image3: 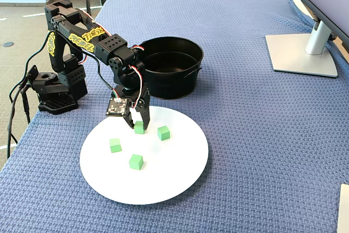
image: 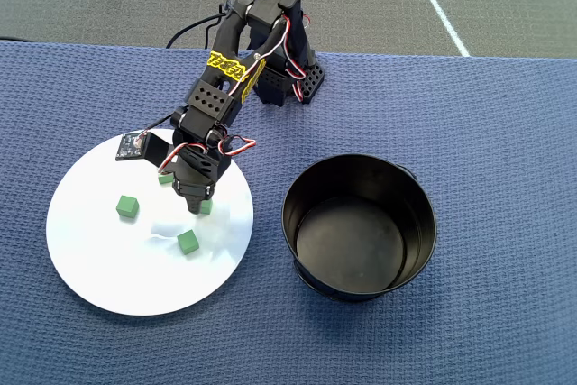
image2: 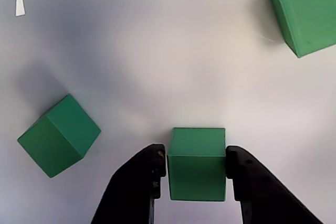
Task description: Pick up the green cubes from the white plate and place them in the black recipient
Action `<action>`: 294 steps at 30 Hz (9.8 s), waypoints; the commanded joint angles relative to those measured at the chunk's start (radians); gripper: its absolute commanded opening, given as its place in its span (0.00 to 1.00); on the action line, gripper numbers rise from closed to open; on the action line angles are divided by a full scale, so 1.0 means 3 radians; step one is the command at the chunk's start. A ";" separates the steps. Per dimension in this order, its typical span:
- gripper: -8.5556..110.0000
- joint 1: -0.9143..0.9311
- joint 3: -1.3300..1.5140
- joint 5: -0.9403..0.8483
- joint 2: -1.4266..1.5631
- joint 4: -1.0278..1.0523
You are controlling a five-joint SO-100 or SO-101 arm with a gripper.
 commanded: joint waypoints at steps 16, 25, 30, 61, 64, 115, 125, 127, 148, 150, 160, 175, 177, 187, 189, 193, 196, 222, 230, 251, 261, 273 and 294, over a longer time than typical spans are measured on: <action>0.07 0.0164 -0.0598 0.0455 0.0956 0.1058; 0.07 -0.0332 -0.0992 0.0772 0.2010 0.1759; 0.07 -0.1202 -0.1340 0.1294 0.2086 0.1779; 0.44 -0.2592 -0.1590 0.1805 0.0654 0.1125; 0.44 -0.2383 -0.1631 0.1708 0.0793 0.1314; 0.41 0.1237 0.0670 -0.2976 0.0741 -0.0588; 0.41 0.1181 0.0542 -0.2756 0.0419 -0.0721; 0.39 0.1171 0.0547 -0.2725 0.0399 -0.0767; 0.35 0.1094 0.0706 -0.2592 0.0486 -0.0777; 0.35 0.1094 0.0711 -0.2577 0.0496 -0.0777; 0.33 0.1053 0.0818 -0.2531 0.0562 -0.0772; 0.07 0.1053 0.0793 -0.2413 0.0557 -0.0808; 0.07 0.1048 0.0787 -0.2337 0.0583 -0.0823; 0.07 0.0915 -0.0077 -0.1401 0.1283 0.0271; 0.07 0.0793 -0.0271 -0.1120 0.1468 0.0511; 0.07 0.0343 -0.0430 -0.0552 0.1871 0.0941; 0.07 -0.0143 -0.0491 0.0015 0.2142 0.1248; 0.07 -0.2485 -0.0716 0.2076 0.1447 0.0854; 0.36 -0.2638 -0.0690 0.1907 0.1483 0.0951; 0.39 -0.1447 -0.0956 0.1294 0.1994 0.1585; 0.38 -0.0077 -0.0900 0.0920 0.1263 0.1012; 0.38 -0.0020 -0.1248 -0.0665 -0.0077 0.0624; 0.39 -0.0123 -0.1595 -0.2424 -0.0782 0.0435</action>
